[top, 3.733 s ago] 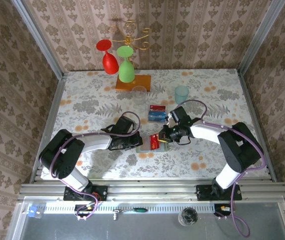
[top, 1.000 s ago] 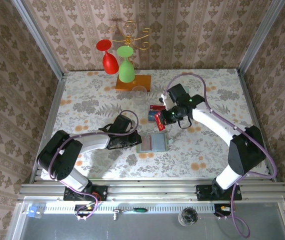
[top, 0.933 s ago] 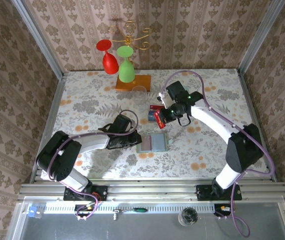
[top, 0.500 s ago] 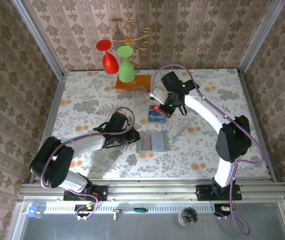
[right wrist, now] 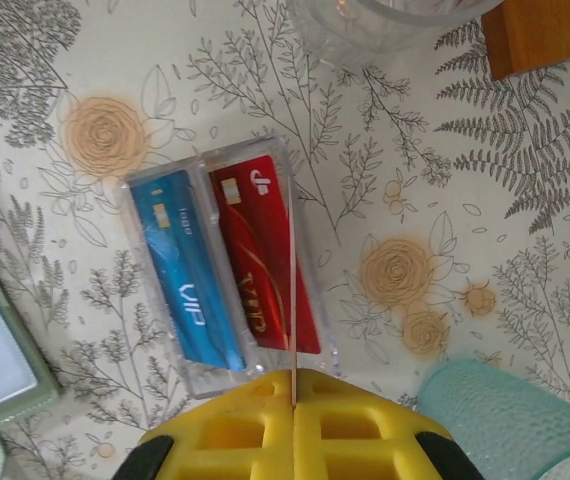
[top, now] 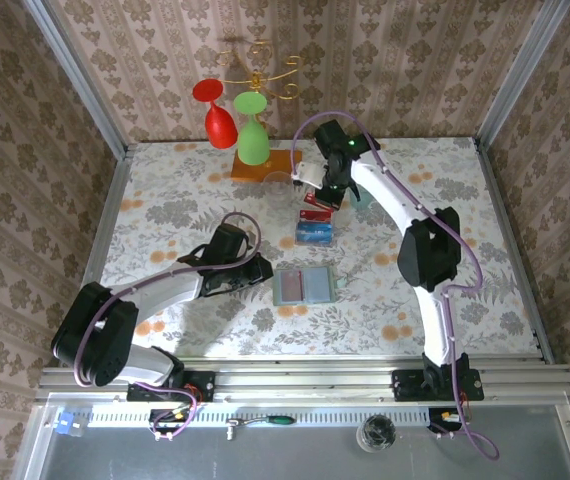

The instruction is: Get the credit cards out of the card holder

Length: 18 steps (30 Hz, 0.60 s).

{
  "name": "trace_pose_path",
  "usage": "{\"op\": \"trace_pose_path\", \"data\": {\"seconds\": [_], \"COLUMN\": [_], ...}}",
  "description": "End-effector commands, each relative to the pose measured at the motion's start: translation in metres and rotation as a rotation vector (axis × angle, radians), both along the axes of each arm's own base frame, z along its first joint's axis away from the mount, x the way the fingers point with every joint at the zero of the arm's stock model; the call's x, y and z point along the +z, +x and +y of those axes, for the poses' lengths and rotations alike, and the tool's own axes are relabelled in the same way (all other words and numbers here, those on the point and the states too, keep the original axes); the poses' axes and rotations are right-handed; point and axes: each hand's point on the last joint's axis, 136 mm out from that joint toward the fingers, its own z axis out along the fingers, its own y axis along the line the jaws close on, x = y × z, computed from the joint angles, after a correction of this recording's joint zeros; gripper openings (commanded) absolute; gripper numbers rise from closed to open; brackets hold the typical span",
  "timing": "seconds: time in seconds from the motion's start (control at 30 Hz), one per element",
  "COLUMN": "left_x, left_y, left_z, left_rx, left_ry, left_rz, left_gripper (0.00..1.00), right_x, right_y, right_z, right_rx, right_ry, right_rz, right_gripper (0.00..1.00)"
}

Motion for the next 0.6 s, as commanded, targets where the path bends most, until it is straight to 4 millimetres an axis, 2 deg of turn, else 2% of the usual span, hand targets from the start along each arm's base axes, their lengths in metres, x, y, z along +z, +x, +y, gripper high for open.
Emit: {"op": "trace_pose_path", "data": {"seconds": [0.0, 0.17, 0.37, 0.47, 0.57], "left_x": [-0.003, -0.006, -0.009, -0.009, -0.010], "left_y": [-0.001, 0.002, 0.003, 0.004, 0.005], "left_z": [0.009, 0.014, 0.018, 0.018, 0.019], "left_rx": [0.006, 0.017, 0.029, 0.030, 0.030], "left_ry": [0.022, 0.031, 0.030, 0.028, 0.027], "left_rz": [0.002, 0.013, 0.025, 0.025, 0.024], "left_gripper": [0.15, 0.15, 0.16, 0.15, 0.15], "right_x": [-0.012, -0.023, -0.036, -0.041, -0.042], "right_y": [-0.008, 0.001, -0.001, 0.000, 0.001], "right_z": [-0.003, 0.000, 0.004, 0.005, 0.005], "right_rx": [0.049, 0.055, 0.063, 0.061, 0.055], "right_ry": [-0.025, -0.026, -0.015, -0.014, -0.016], "right_rz": [0.090, 0.108, 0.147, 0.155, 0.153], "right_gripper": [0.00, 0.00, 0.00, 0.03, 0.11]}}
